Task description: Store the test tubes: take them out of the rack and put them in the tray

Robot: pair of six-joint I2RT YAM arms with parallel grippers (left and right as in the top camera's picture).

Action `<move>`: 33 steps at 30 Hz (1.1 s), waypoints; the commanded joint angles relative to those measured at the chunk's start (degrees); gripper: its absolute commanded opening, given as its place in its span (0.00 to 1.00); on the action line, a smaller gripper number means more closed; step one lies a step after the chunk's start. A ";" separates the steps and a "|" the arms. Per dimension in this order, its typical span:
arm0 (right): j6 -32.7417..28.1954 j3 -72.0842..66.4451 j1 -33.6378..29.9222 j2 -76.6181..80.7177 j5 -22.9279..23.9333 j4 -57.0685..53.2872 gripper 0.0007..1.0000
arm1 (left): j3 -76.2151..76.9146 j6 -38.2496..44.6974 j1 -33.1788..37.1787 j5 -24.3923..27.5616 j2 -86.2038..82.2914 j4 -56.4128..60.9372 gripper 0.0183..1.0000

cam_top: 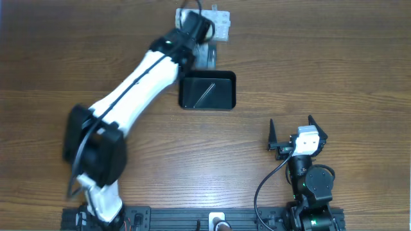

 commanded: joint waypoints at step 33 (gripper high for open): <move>-0.07 -0.28 -0.15 -0.04 0.72 -0.09 0.99 | -78.36 19.63 25.35 18.78 -93.42 49.35 1.00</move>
